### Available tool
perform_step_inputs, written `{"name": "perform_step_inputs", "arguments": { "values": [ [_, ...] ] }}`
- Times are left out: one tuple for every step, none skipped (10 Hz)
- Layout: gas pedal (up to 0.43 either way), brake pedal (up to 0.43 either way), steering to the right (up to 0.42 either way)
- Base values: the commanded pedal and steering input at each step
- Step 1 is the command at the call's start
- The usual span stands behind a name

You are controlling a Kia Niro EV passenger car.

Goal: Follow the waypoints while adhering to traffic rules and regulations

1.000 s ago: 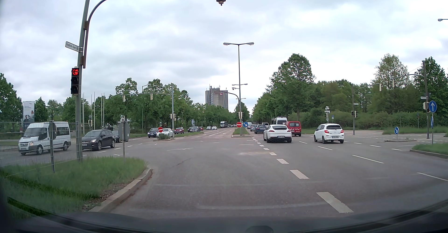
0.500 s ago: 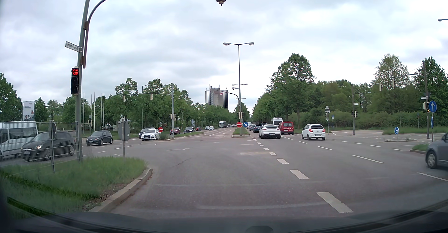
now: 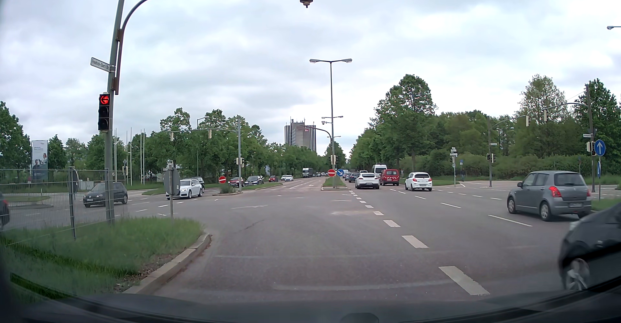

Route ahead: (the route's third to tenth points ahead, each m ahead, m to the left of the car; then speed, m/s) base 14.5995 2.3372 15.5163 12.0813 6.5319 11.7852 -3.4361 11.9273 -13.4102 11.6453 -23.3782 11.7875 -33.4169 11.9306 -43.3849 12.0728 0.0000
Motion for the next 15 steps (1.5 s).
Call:
{"name": "perform_step_inputs", "arguments": {
  "values": [
    [0.000, 0.262, -0.003],
    [0.000, 0.262, -0.003],
    [0.000, 0.262, -0.003],
    [0.000, 0.262, -0.003],
    [0.000, 0.262, -0.003],
    [0.000, 0.262, -0.003],
    [0.000, 0.262, -0.003],
    [0.000, 0.262, -0.003],
    [0.000, 0.262, -0.003],
    [0.000, 0.262, -0.003],
    [0.000, 0.262, -0.003],
    [0.000, 0.262, -0.003],
    [0.000, 0.262, -0.003],
    [0.000, 0.262, -0.003],
    [0.000, 0.262, -0.003]
  ]
}}
